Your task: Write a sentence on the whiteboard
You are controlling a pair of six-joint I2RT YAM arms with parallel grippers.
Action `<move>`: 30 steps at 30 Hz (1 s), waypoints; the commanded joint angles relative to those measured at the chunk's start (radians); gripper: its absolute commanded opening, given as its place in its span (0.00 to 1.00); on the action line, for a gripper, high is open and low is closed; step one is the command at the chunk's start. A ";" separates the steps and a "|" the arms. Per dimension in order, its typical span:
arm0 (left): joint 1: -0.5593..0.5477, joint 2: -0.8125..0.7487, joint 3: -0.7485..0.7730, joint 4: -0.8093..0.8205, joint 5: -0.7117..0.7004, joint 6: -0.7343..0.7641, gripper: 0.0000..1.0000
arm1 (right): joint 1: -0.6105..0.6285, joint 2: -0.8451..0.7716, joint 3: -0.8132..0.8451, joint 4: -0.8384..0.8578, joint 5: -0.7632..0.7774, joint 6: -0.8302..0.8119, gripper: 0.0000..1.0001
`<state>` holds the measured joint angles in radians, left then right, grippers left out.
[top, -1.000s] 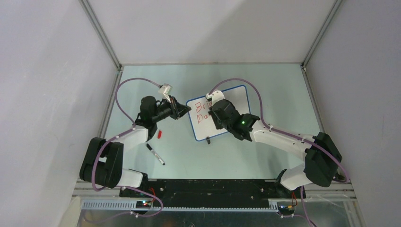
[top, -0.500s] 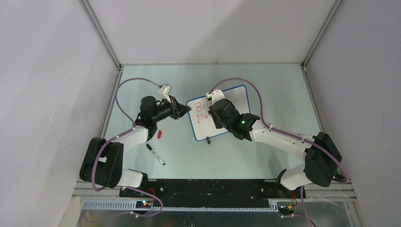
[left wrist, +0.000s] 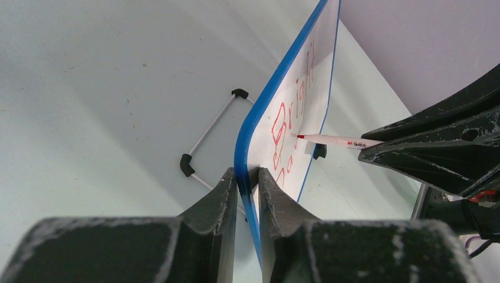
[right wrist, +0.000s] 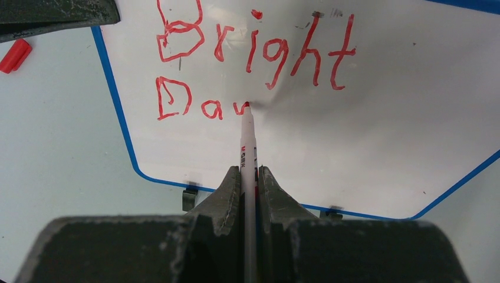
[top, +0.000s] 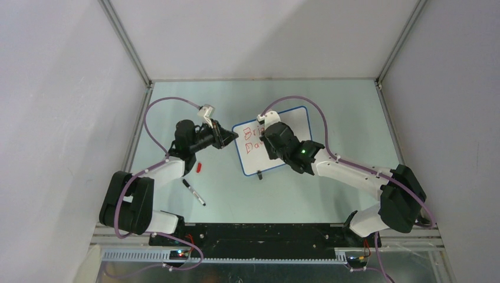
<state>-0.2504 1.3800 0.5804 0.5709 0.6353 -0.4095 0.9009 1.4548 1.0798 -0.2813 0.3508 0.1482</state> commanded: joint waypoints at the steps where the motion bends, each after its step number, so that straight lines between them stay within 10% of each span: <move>1: -0.010 -0.017 0.023 -0.025 -0.009 0.040 0.20 | -0.011 0.013 0.047 0.018 0.025 -0.005 0.00; 30: -0.010 -0.018 0.022 -0.028 -0.012 0.043 0.20 | 0.023 -0.005 -0.027 -0.028 0.026 0.038 0.00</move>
<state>-0.2504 1.3796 0.5804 0.5671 0.6312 -0.4091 0.9192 1.4620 1.0695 -0.3031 0.3580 0.1684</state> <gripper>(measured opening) 0.200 0.136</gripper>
